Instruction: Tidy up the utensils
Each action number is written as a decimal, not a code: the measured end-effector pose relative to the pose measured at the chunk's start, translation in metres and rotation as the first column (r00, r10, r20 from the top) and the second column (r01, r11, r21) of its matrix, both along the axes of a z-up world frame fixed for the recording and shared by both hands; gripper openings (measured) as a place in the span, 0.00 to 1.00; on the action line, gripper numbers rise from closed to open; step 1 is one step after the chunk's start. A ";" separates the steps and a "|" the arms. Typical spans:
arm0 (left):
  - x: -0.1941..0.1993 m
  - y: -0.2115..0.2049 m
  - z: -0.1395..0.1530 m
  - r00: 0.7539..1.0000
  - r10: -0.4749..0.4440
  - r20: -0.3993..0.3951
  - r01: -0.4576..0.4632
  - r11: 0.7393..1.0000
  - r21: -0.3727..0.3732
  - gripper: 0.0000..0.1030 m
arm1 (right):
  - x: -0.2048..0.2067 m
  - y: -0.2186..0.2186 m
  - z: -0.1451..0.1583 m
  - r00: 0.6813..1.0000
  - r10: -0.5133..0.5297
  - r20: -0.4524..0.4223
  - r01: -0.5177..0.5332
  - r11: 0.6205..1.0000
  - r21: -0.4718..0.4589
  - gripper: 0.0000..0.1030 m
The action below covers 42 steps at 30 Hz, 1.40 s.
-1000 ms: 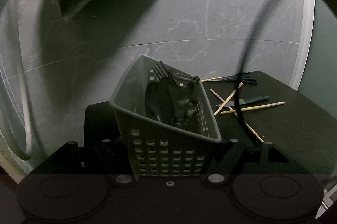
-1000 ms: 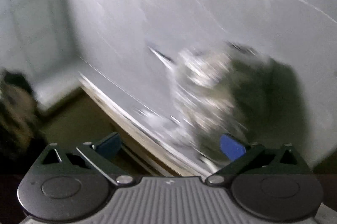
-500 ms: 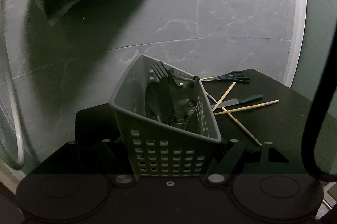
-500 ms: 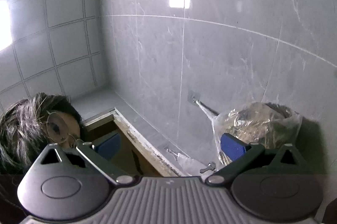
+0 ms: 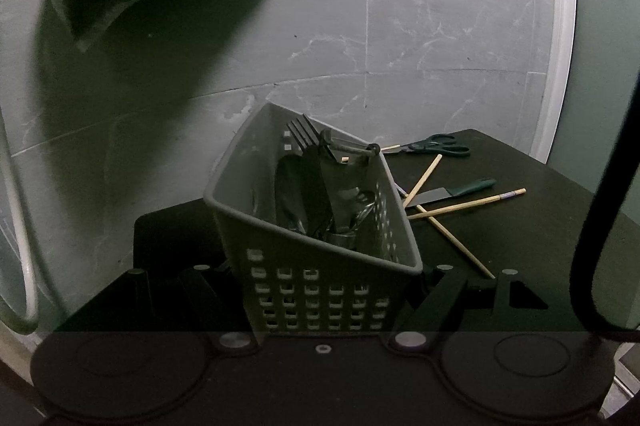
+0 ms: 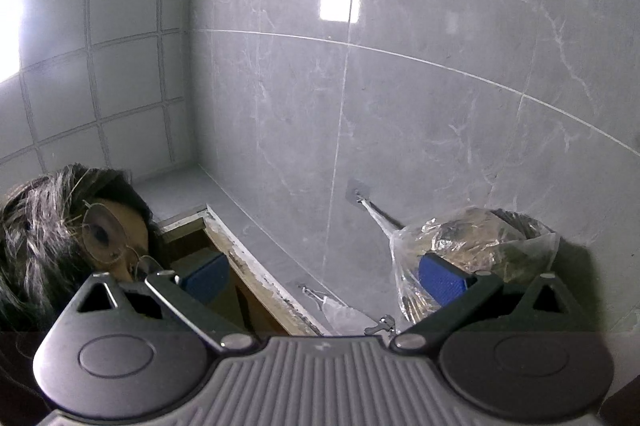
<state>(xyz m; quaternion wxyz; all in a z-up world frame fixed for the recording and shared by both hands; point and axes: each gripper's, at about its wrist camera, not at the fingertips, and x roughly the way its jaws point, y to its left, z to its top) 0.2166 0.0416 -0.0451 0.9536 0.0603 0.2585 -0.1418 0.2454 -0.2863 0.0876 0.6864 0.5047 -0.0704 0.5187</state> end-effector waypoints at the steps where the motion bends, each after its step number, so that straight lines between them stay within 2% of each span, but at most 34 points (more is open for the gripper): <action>1: 0.000 0.000 0.000 1.000 0.000 0.000 0.000 1.000 0.000 0.75 | 0.000 0.000 0.000 1.000 -0.003 -0.003 0.003 1.000 -0.001 1.00; 13: 0.004 -0.004 -0.002 1.000 0.008 -0.009 -0.008 1.000 0.003 0.75 | 0.008 -0.008 -0.013 0.997 -0.048 -0.057 0.045 0.998 -0.046 1.00; 22: 0.005 -0.004 -0.003 1.000 0.012 -0.015 -0.012 1.000 0.005 0.75 | 0.020 -0.016 -0.038 0.975 -0.136 -0.176 0.109 0.982 -0.153 1.00; 26: 0.007 -0.004 -0.003 1.000 0.009 -0.018 -0.009 1.000 0.002 0.75 | 0.028 -0.015 -0.054 0.949 -0.185 -0.254 0.123 0.963 -0.241 1.00; 30: 0.009 -0.004 -0.001 1.000 -0.002 -0.026 0.002 1.000 0.009 0.75 | 0.032 -0.016 -0.068 0.925 -0.224 -0.307 0.133 0.947 -0.292 1.00; 35: 0.013 -0.006 0.001 0.999 -0.009 -0.041 0.009 1.000 0.020 0.75 | 0.034 -0.019 -0.084 0.867 -0.326 -0.378 0.191 0.916 -0.352 1.00; 42: 0.017 -0.008 0.002 0.998 -0.021 -0.059 0.024 0.999 0.041 0.75 | 0.042 -0.017 -0.097 0.776 -0.454 -0.439 0.218 0.845 -0.488 1.00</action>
